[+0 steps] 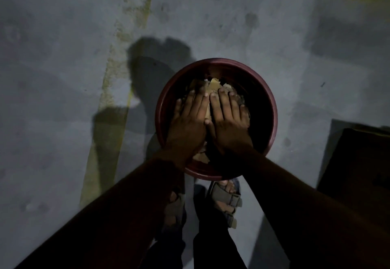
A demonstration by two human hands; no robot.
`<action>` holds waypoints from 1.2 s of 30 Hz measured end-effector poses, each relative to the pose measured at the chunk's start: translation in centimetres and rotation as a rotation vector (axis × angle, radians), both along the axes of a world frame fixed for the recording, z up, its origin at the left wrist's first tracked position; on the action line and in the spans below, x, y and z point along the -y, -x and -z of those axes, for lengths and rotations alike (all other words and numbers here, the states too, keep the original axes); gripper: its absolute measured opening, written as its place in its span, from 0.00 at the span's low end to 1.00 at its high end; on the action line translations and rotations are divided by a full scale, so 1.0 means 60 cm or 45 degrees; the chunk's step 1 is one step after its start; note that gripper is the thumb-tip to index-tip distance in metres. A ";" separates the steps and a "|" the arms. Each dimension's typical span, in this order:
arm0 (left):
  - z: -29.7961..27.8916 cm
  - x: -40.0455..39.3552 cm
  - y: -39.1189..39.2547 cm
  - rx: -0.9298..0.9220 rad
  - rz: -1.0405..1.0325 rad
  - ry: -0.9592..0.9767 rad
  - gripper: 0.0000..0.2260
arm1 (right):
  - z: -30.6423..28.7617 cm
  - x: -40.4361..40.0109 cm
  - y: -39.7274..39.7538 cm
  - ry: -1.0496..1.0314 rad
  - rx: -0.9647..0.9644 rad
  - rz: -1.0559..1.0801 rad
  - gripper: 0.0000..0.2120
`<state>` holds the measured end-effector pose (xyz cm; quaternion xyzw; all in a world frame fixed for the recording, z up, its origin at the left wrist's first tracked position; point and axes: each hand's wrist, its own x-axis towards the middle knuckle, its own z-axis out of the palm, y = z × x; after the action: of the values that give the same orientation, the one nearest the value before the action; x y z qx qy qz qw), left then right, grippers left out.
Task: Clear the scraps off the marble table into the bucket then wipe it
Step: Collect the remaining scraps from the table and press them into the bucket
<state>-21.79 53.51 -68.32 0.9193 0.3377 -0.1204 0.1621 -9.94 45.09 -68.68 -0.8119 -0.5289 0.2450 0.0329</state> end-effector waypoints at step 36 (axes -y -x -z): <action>-0.832 0.050 0.068 0.171 0.182 -0.247 0.32 | -0.843 0.120 0.055 -0.276 0.031 0.327 0.28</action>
<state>-25.88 50.51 -18.39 0.9583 0.2699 -0.0368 0.0858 -13.22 37.89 -18.08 -0.8675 -0.4444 0.1705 0.1449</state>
